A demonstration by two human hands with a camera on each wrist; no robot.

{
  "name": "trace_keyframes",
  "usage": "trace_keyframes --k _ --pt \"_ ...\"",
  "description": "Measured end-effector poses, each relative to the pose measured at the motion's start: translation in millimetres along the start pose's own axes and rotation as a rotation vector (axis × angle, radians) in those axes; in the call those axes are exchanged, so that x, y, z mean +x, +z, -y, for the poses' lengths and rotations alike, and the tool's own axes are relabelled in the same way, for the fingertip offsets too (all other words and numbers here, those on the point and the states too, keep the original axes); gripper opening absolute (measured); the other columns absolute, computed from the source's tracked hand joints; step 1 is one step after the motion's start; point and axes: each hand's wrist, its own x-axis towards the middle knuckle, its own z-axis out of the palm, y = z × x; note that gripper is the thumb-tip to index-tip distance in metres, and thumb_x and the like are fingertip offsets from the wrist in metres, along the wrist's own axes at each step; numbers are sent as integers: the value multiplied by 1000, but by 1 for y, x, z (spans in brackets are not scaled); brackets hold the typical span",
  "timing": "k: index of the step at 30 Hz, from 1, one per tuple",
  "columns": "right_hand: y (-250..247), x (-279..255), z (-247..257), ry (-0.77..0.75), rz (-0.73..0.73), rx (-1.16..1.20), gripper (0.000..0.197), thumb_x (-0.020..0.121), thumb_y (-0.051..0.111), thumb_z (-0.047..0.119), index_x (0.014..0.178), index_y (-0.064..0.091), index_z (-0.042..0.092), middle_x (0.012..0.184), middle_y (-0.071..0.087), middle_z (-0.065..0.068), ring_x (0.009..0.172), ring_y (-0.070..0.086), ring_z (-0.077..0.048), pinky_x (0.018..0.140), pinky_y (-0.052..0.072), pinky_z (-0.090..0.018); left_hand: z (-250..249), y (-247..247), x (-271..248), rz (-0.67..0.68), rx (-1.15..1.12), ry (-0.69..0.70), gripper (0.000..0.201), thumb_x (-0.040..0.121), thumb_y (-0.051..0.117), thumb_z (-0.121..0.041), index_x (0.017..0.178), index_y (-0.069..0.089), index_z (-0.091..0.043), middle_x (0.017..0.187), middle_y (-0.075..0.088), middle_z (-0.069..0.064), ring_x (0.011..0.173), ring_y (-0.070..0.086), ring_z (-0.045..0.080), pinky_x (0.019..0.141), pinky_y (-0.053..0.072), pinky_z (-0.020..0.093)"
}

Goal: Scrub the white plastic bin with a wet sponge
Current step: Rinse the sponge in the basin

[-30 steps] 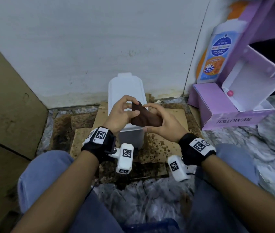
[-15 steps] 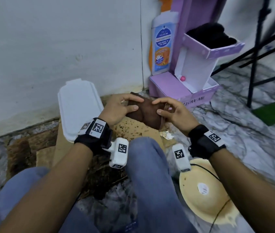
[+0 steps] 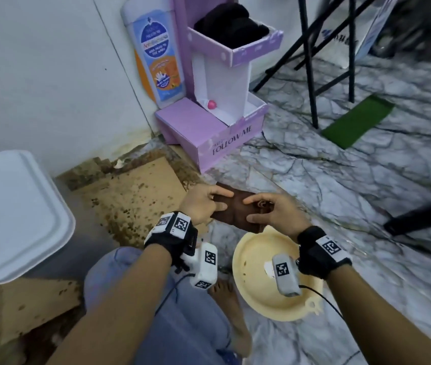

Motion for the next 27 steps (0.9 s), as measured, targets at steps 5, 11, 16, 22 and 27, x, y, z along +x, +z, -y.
trace_keyframes --k 5,11,16,22,27 --pt "-14 -14 -76 143 -101 -10 36 71 84 9 97 72 30 107 68 0 99 65 -21 85 55 -39 33 66 33 98 29 -49 43 78 77 3 92 74 -37 117 71 3 102 68 17 86 59 35" --pt "-8 -31 -144 325 -162 -5 37 72 81 3 102 71 22 107 64 5 94 59 -12 73 46 -7 78 127 57 226 68 -161 44 79 75 4 101 74 -35 120 68 2 102 67 21 86 59 41" --pt "0 -37 -194 437 -215 -3 38 73 77 -5 106 70 11 108 60 -1 86 53 -6 64 40 1 114 169 70 354 105 -255 49 83 69 4 123 67 -25 134 58 5 114 62 24 95 54 41" --pt "12 -27 -249 599 -240 -28 39 73 78 0 99 68 27 114 63 -4 96 59 -19 60 43 -9 146 201 93 455 222 -317 50 89 60 4 133 60 -19 140 52 5 125 54 25 103 47 37" --pt "19 -17 -274 738 -222 -21 38 76 74 -2 103 68 24 120 62 -4 103 59 -21 70 51 -20 166 219 112 576 407 -315 55 93 56 -1 144 48 -17 150 40 7 133 45 25 100 39 24"
